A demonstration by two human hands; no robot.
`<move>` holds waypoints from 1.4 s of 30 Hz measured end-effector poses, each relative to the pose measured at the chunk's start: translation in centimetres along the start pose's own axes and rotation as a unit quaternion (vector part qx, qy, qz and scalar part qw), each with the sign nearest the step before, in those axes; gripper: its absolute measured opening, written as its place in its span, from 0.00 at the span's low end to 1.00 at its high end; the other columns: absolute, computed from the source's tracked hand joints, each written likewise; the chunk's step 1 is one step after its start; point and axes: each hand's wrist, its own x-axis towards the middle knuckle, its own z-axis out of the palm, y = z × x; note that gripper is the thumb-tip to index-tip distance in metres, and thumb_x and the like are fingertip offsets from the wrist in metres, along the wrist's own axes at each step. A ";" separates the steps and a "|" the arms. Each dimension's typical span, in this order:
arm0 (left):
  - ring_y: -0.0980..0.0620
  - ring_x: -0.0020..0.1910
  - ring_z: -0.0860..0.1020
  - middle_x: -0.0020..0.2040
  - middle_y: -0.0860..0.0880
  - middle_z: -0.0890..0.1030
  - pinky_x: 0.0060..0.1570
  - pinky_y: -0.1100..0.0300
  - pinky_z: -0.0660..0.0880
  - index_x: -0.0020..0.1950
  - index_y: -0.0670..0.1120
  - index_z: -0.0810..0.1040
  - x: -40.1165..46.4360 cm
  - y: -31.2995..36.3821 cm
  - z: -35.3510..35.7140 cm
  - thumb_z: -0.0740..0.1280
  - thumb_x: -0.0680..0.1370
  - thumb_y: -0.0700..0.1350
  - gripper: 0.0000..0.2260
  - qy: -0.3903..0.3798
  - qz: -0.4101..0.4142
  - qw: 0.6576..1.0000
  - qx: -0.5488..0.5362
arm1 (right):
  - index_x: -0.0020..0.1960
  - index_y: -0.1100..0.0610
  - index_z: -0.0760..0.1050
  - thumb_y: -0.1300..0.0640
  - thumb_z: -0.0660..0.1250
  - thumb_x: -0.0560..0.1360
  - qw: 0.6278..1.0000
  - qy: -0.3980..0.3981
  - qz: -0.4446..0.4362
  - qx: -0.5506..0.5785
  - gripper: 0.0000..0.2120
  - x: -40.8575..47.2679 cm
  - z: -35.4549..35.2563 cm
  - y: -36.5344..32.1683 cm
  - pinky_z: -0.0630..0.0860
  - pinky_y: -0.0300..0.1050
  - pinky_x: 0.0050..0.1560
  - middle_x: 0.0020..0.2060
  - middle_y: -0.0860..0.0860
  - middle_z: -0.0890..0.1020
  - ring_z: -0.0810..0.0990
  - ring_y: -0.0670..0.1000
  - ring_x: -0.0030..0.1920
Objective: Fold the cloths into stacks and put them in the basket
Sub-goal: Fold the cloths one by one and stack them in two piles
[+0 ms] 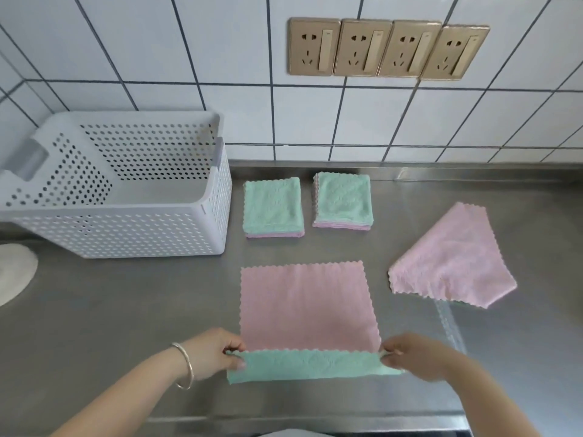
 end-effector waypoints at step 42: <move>0.39 0.49 0.78 0.52 0.44 0.76 0.45 0.50 0.74 0.57 0.43 0.73 9.9 0.9 -1.9 0.70 0.72 0.46 0.16 0.450 -0.141 0.878 -0.084 | 0.62 0.55 0.68 0.55 0.69 0.74 0.873 0.365 0.038 0.322 0.19 9.1 -1.4 -2.1 0.72 0.43 0.48 0.50 0.48 0.74 0.76 0.49 0.51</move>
